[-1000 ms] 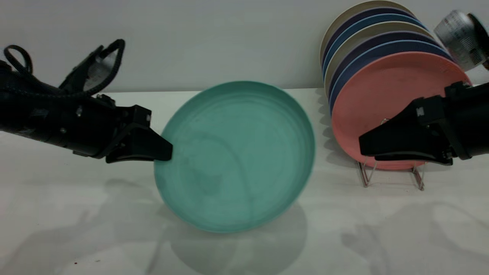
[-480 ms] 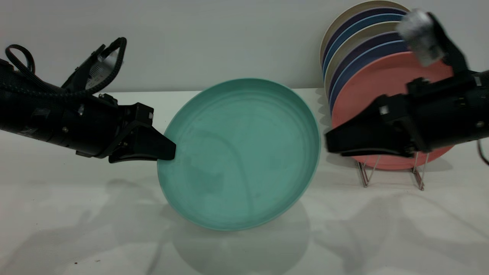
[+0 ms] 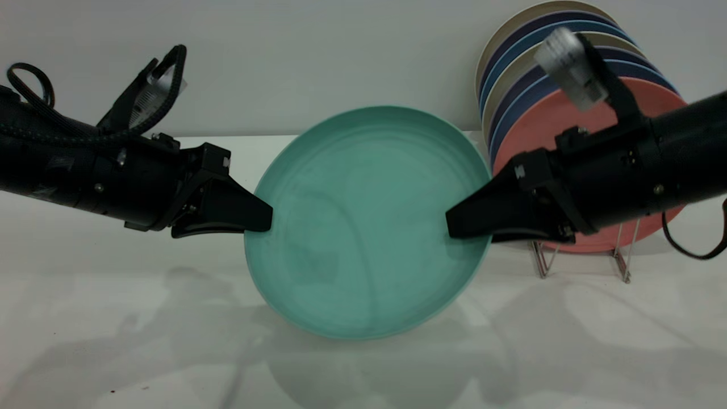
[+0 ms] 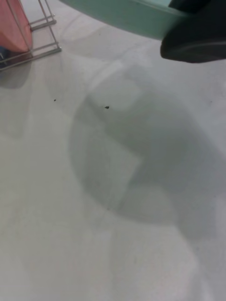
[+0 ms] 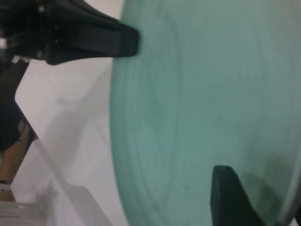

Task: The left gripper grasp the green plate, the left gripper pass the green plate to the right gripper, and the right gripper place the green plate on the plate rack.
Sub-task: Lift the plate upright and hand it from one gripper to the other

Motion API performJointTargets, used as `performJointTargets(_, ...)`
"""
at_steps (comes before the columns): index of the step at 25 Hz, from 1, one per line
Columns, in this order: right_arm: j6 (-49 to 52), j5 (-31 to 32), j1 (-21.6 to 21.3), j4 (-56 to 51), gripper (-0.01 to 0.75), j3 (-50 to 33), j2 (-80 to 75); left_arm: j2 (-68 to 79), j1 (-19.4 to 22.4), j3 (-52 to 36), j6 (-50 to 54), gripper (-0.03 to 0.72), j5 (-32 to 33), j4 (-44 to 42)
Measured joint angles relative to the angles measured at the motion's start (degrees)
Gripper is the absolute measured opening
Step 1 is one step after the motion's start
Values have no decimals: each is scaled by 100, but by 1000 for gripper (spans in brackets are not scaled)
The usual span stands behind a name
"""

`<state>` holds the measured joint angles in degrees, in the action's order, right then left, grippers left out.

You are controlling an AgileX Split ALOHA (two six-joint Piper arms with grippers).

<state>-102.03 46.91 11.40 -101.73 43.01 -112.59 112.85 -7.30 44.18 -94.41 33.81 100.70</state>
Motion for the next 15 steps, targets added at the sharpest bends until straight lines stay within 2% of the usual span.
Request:
performJointTargets(8,25,261,0,0,231,0,-97,0,0,0,0,13,92,-19)
performJointTargets(15,86,231,0,-50,182,0,-97,0,0,0,0,13,122,-19)
